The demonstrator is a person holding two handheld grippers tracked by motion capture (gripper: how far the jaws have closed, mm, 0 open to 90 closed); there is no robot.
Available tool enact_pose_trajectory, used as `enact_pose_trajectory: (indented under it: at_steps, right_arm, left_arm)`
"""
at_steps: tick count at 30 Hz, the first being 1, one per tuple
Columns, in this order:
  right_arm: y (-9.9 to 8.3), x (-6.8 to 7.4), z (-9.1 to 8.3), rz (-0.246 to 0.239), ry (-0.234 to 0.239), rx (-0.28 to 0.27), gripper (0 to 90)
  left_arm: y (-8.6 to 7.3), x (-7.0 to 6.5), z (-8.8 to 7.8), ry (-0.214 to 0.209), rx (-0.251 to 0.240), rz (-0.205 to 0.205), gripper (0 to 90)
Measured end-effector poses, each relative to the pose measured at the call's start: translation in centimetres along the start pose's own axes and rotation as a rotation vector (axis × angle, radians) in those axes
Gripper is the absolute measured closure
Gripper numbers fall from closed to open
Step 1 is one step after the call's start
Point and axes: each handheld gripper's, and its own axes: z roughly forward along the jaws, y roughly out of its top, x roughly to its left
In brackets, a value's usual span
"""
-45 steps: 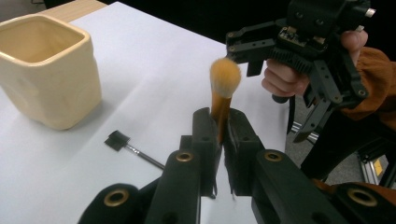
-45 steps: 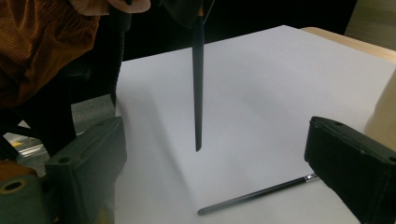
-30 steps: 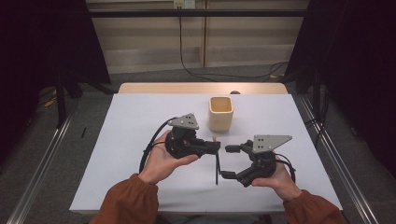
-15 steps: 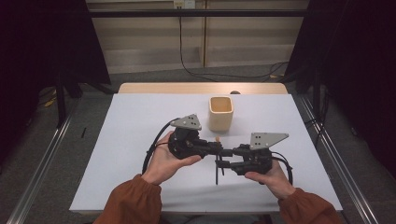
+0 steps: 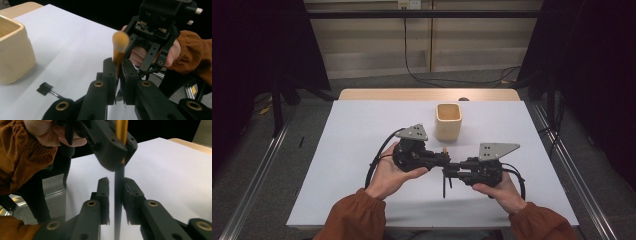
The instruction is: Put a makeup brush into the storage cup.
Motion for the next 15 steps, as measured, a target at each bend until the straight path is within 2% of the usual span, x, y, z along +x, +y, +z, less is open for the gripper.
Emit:
enact_pose_trajectory:
  at_steps: [4, 12, 15]
  right_arm:
    - [-0.13, -0.07, -0.06, 0.006, -0.010, 0.007, 82.7]
    - [-0.18, -0.10, -0.02, 0.010, -0.019, 0.007, 83.6]
    - [-0.19, -0.13, -0.07, 0.010, -0.020, 0.006, 83.6]
  left_arm:
    - [-0.23, -0.01, 0.11, -0.002, -0.004, 0.000, 83.9]
    - [-0.35, 0.16, 0.22, -0.008, -0.016, 0.001, 83.7]
    - [-0.58, 0.26, 0.27, -0.015, -0.039, -0.002, 83.3]
